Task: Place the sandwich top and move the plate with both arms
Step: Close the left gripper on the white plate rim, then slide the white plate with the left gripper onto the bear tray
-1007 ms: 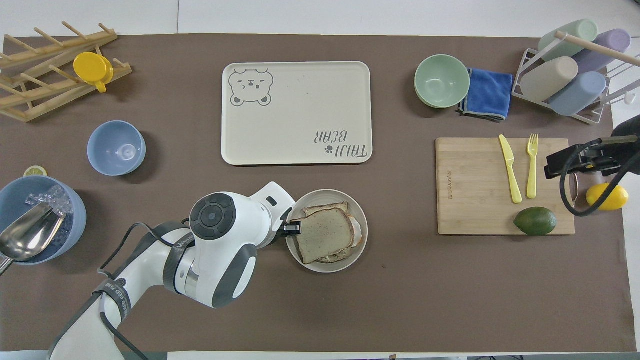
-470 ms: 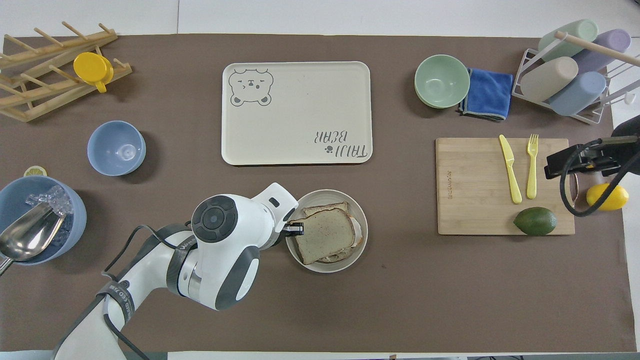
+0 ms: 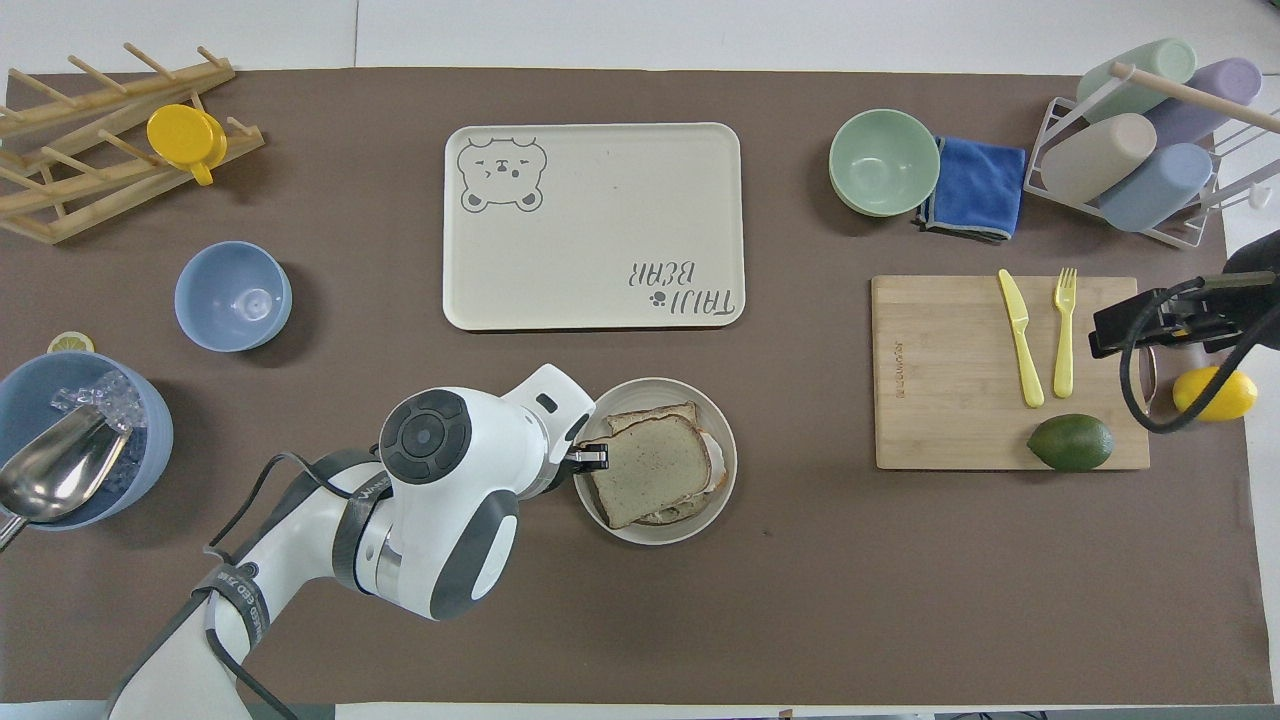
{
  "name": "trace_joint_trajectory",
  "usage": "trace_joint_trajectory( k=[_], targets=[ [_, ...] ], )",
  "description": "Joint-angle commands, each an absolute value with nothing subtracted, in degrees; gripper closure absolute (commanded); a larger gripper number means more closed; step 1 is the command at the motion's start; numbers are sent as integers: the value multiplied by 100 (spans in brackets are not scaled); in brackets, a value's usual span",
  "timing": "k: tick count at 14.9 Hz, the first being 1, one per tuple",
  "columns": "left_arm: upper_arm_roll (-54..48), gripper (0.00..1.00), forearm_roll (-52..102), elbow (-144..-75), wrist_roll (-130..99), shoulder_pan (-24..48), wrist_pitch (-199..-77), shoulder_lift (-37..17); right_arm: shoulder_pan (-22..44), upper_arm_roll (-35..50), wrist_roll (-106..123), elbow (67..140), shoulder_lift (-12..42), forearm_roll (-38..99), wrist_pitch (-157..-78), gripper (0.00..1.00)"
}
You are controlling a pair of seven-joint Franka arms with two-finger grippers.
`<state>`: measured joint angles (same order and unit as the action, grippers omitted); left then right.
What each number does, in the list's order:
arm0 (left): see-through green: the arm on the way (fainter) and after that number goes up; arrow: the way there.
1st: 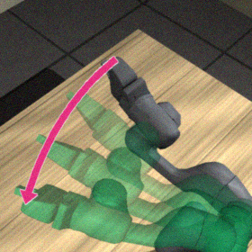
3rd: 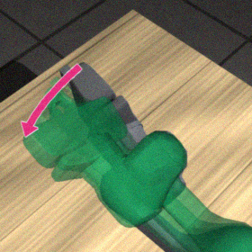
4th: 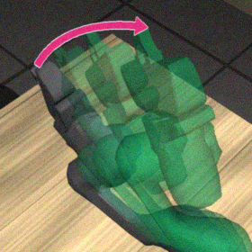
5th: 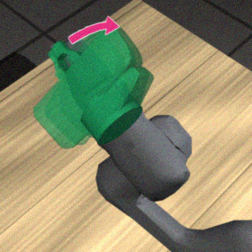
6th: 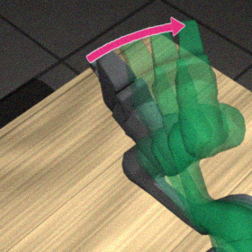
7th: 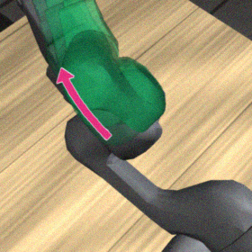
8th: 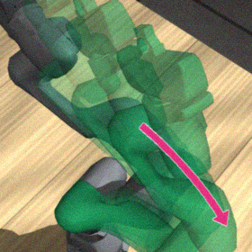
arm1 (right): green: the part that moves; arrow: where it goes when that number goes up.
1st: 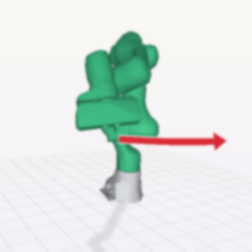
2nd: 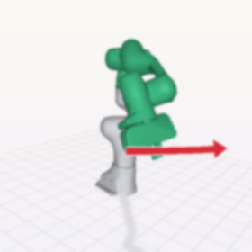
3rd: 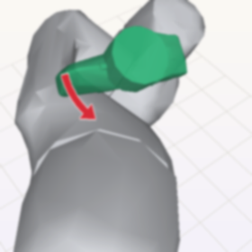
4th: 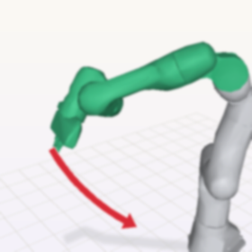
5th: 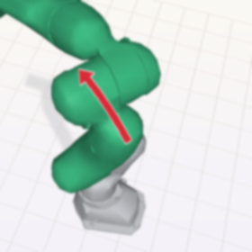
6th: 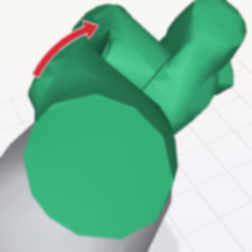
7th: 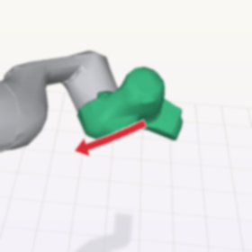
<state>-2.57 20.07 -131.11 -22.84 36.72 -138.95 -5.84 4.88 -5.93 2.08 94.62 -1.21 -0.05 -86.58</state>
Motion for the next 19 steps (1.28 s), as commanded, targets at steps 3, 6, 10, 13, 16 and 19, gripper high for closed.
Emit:
trace_joint_trajectory(
  k=[3,6,10,13,16,19],
  targets=[
    [-185,100,2171,-12869,-2320,3578,-13406,-501,448,-589,316,9598,-246,35,-8675,0],
    [-185,100,2171,-12394,-2277,3271,-12702,-448,448,-589,316,9598,-246,35,-8675,0],
    [-185,100,2171,-11596,-2224,2796,-12104,-570,448,-589,316,9598,-246,35,-8675,0],
    [-167,100,2153,-10883,-2180,2489,-12006,-922,448,-589,316,9598,-246,35,-8675,0],
    [-167,100,2127,-10102,-2162,2233,-12006,-1492,440,-589,316,9598,-246,35,-8675,0],
    [-150,100,2066,-9073,-2171,2101,-11988,-2396,448,-589,316,9598,-246,35,-8675,0]
  ],
)
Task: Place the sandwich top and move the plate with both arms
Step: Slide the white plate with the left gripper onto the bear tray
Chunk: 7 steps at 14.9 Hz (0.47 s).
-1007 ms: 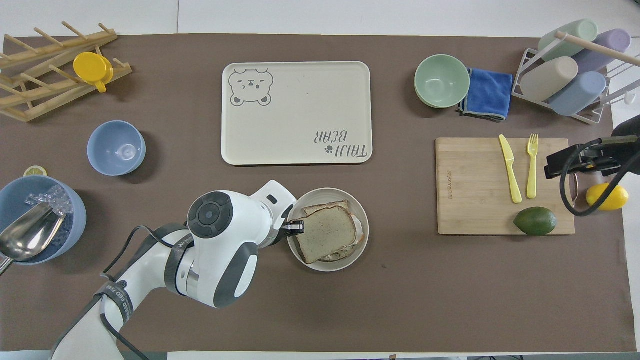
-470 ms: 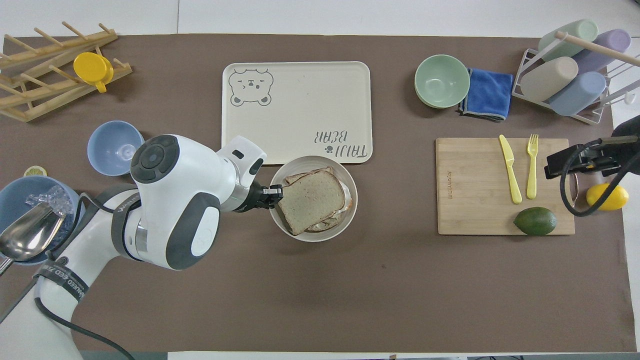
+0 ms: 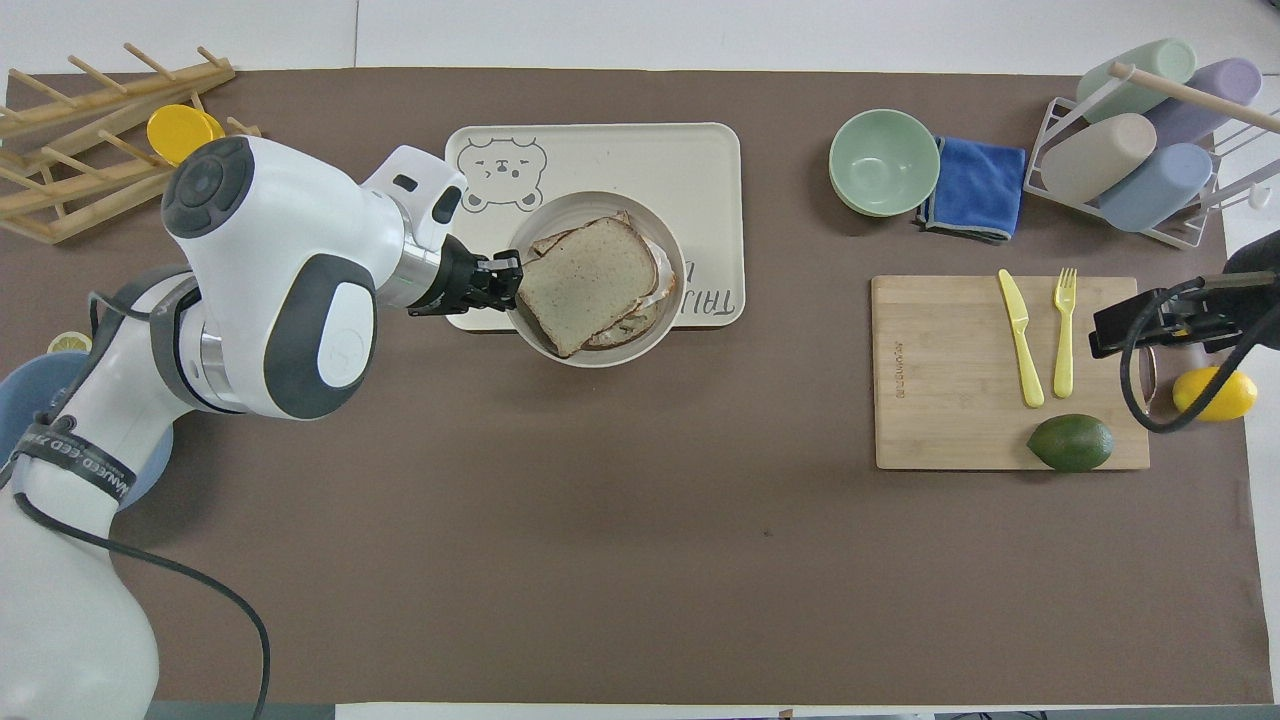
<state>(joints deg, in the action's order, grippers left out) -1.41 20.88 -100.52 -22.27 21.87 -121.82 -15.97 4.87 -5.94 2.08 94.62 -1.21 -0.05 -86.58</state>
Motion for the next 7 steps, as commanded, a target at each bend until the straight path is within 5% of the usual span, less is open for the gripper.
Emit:
trace_joint_trajectory(
  k=[1,7],
  targets=[
    [-149,100,2057,-8818,-2171,2022,-11988,-2713,448,-589,316,9598,-246,35,-8666,0],
    [-149,100,1890,-8761,-1793,2039,-12523,-3217,448,-589,316,9598,-246,35,-8675,0]
  ],
)
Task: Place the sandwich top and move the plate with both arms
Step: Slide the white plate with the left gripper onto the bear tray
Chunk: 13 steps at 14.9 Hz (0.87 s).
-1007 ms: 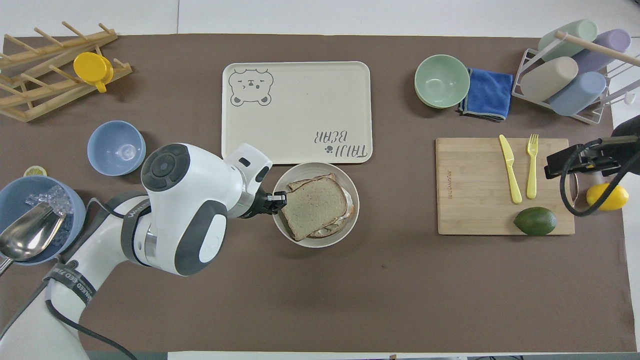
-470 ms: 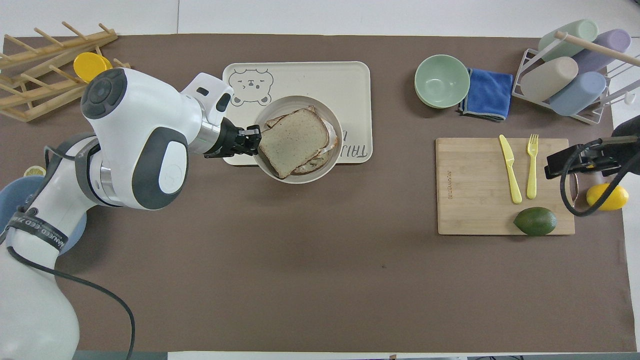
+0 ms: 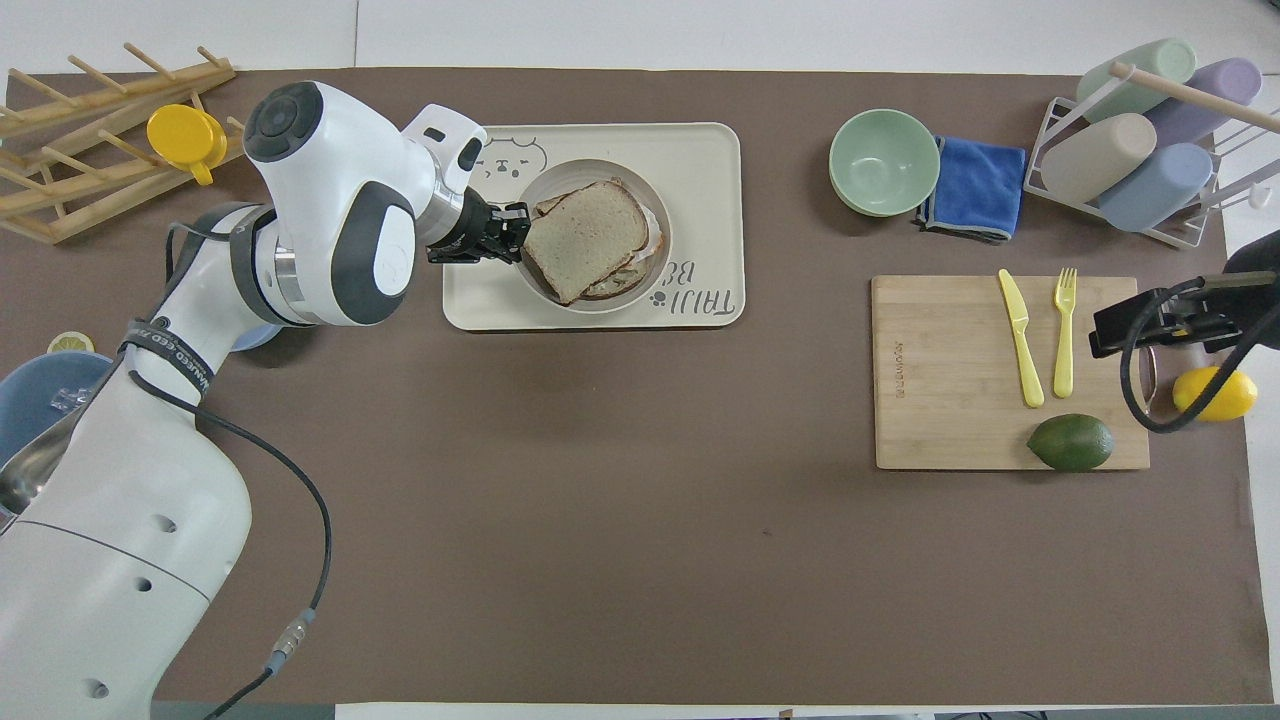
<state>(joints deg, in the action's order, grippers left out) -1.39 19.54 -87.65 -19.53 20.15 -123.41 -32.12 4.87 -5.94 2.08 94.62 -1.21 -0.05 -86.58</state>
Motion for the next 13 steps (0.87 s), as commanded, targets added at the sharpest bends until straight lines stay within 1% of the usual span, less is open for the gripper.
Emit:
trace_joint_trajectory(
  k=[1,8,9,10,13],
  targets=[
    [-141,100,1898,-8850,-1784,2065,-12646,-3208,448,-589,316,9598,-246,35,-8675,0],
    [-141,99,1872,-9061,-1389,2065,-12849,-3164,448,-589,316,9598,-246,35,-8666,0],
    [-141,36,1881,-9062,-1406,2065,-12850,-3164,448,-589,316,9598,-246,35,-8675,0],
    [-141,0,1881,-9062,-1415,2065,-12841,-3155,448,-589,316,9598,-246,35,-8675,0],
    [-97,0,1872,-9044,-1389,1995,-12727,-3138,448,-589,316,9598,-246,35,-8675,0]
  ],
)
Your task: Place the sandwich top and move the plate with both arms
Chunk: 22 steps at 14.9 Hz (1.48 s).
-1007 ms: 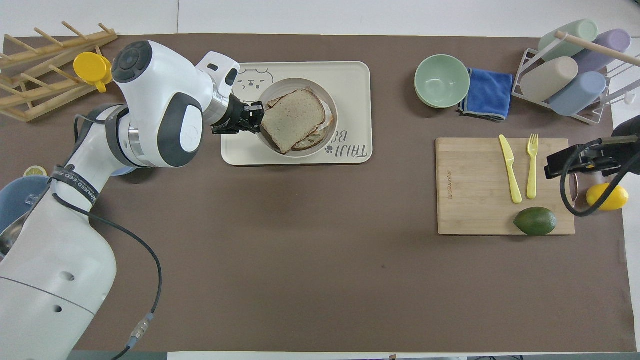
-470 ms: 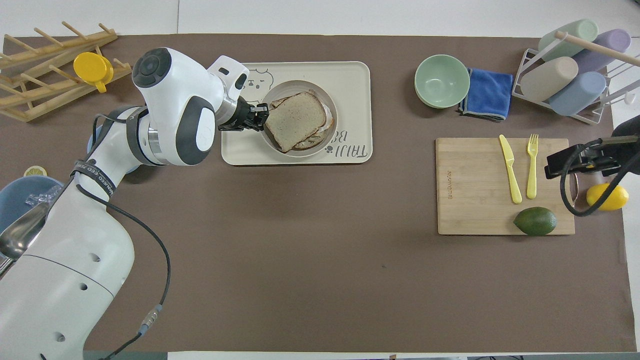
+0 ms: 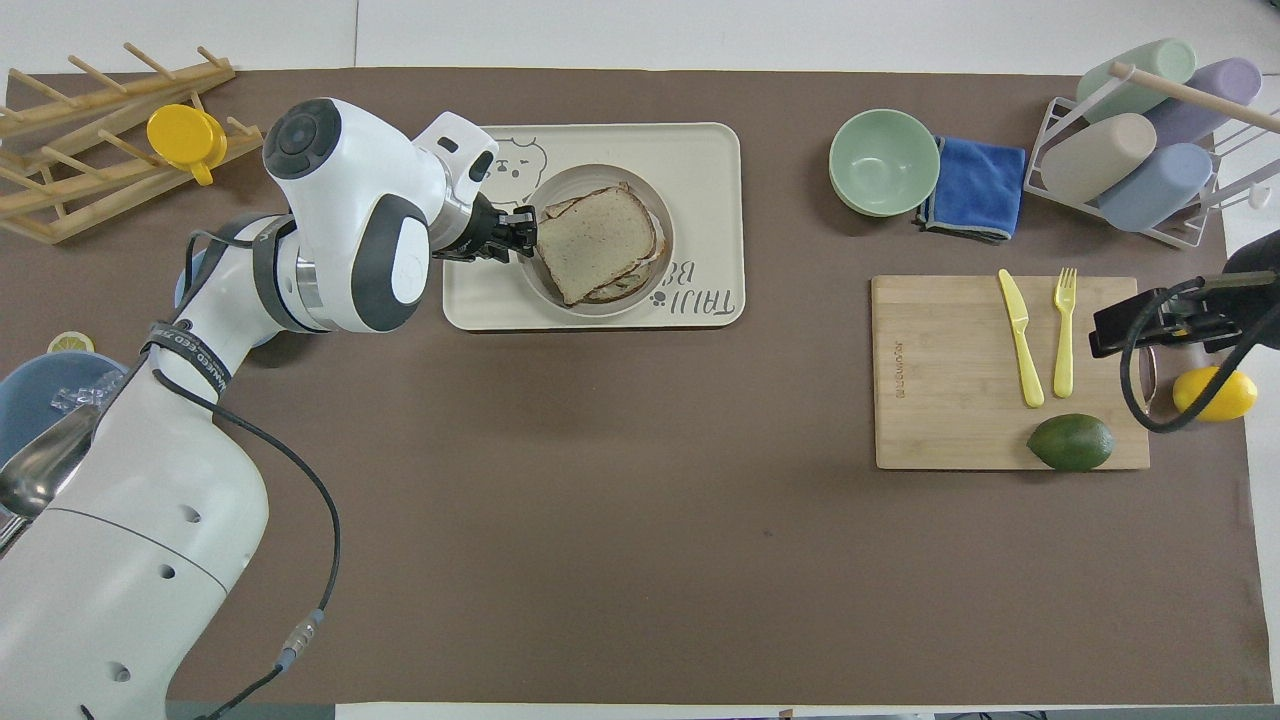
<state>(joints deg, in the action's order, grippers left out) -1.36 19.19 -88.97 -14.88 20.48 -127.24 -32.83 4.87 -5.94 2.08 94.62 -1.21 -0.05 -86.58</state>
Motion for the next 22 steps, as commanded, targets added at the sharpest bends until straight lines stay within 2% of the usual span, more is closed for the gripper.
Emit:
trace_joint_trajectory(
  k=[1,5,9,15,19,22],
  targets=[
    [8,0,1863,-9035,-1397,1986,-12700,-3094,448,-589,316,9598,-246,35,-8675,0],
    [762,0,1715,-9035,-1415,2004,-12104,-2410,448,-589,316,9598,-246,35,-8675,0],
    [1334,0,1083,-8913,-1415,2004,-10990,-1645,448,-589,316,9598,-246,35,-8675,0],
    [1371,0,256,-8903,-1389,1881,-9389,-503,448,-589,316,9598,-246,35,-8675,0],
    [1319,0,237,-8921,-1380,1793,-8457,-54,448,-589,316,9598,-246,35,-8666,0],
    [671,0,237,-9254,-1012,1163,-8297,298,448,-589,316,9598,-246,35,-8666,0]
  ],
)
